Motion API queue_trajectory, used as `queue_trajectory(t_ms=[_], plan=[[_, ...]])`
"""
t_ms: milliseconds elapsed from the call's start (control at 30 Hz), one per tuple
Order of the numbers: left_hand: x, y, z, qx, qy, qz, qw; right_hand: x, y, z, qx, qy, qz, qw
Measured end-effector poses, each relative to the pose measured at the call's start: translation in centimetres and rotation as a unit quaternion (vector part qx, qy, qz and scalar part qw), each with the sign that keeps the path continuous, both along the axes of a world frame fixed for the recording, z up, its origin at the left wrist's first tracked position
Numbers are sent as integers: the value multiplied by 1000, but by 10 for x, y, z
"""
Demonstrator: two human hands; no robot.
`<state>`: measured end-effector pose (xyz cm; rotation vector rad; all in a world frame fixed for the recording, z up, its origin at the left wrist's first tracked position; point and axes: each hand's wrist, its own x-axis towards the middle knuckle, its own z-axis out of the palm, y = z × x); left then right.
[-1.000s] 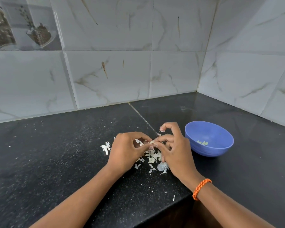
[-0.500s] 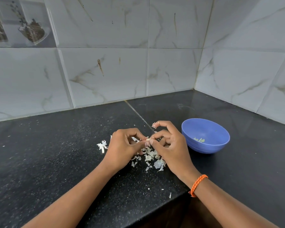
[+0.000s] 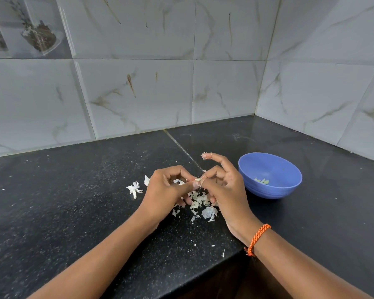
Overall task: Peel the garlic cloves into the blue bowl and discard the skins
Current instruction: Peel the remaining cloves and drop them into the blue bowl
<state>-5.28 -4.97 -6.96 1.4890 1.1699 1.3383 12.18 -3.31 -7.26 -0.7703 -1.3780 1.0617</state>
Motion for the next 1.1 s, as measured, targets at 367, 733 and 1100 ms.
queue_trajectory(t_ms=[367, 733, 1100], plan=[[-4, 1, 2, -49, -97, -6, 994, 4, 4, -4, 17, -22, -3, 1000], [-6, 6, -1, 7, -55, 40, 998, 1, 1, -4, 113, -174, -102, 973], [-8, 9, -2, 56, 50, 61, 995, 2, 1, -4, 132, -201, -115, 964]])
